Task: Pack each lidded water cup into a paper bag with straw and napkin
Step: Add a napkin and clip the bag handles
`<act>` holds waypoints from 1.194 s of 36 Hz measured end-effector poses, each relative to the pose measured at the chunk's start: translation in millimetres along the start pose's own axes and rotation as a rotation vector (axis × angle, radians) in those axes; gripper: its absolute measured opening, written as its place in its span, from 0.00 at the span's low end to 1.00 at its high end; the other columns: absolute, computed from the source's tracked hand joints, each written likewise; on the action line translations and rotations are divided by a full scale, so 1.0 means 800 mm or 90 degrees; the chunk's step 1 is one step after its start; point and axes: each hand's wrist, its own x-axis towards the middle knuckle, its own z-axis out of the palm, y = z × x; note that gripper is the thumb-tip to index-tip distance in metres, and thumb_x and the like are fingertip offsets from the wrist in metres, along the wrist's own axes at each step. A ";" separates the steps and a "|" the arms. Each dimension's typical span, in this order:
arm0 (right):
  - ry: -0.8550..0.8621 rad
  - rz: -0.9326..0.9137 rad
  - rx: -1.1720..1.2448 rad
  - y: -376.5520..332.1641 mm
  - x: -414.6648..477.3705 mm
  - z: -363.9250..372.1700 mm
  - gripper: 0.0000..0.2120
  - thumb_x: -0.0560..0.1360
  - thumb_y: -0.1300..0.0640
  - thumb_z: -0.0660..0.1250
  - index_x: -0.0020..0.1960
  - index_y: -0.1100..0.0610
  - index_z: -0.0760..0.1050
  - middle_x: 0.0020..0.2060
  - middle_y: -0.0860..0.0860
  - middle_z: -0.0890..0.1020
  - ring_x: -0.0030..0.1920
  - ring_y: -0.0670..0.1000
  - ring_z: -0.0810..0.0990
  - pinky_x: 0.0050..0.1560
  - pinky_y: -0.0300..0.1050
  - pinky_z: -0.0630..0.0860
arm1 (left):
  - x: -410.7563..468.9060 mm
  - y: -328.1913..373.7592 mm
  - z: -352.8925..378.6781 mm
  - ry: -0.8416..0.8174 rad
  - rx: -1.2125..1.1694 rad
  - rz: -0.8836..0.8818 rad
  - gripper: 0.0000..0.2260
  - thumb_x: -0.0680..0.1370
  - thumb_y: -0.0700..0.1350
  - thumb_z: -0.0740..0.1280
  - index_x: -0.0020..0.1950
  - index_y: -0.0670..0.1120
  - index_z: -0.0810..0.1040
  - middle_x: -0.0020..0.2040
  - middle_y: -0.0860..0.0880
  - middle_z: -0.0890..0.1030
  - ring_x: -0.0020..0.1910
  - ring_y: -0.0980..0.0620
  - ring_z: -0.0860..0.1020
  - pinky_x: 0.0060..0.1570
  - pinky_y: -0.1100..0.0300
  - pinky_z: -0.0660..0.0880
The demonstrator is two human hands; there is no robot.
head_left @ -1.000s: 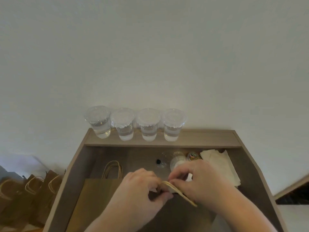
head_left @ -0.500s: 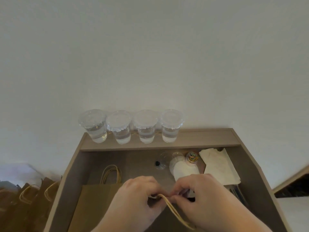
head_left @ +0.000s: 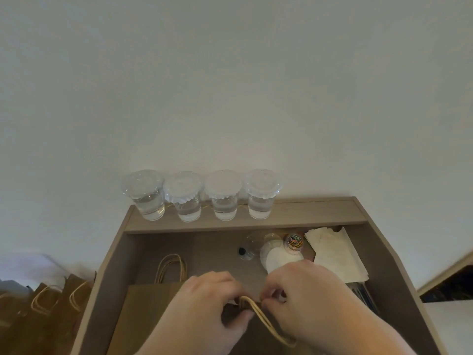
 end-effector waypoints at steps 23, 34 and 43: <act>0.202 0.040 0.398 0.053 -0.048 0.013 0.25 0.73 0.26 0.68 0.62 0.38 0.83 0.57 0.40 0.86 0.59 0.43 0.83 0.60 0.50 0.79 | -0.025 -0.064 0.017 -0.048 -0.347 -0.124 0.12 0.77 0.56 0.76 0.57 0.70 0.82 0.53 0.69 0.83 0.54 0.70 0.80 0.53 0.70 0.78; 0.090 0.038 0.418 0.093 -0.061 0.043 0.18 0.74 0.37 0.77 0.63 0.33 0.81 0.58 0.39 0.85 0.61 0.40 0.81 0.61 0.39 0.76 | -0.026 -0.029 0.043 0.071 -0.548 -0.255 0.11 0.70 0.62 0.70 0.50 0.66 0.86 0.46 0.56 0.89 0.46 0.58 0.86 0.50 0.56 0.83; 0.112 -0.111 0.389 0.149 -0.084 -0.024 0.13 0.74 0.35 0.70 0.55 0.36 0.86 0.50 0.44 0.88 0.55 0.46 0.85 0.57 0.48 0.79 | -0.033 0.060 0.044 0.265 -0.533 -0.235 0.13 0.73 0.64 0.72 0.52 0.59 0.88 0.46 0.53 0.89 0.48 0.52 0.87 0.51 0.48 0.85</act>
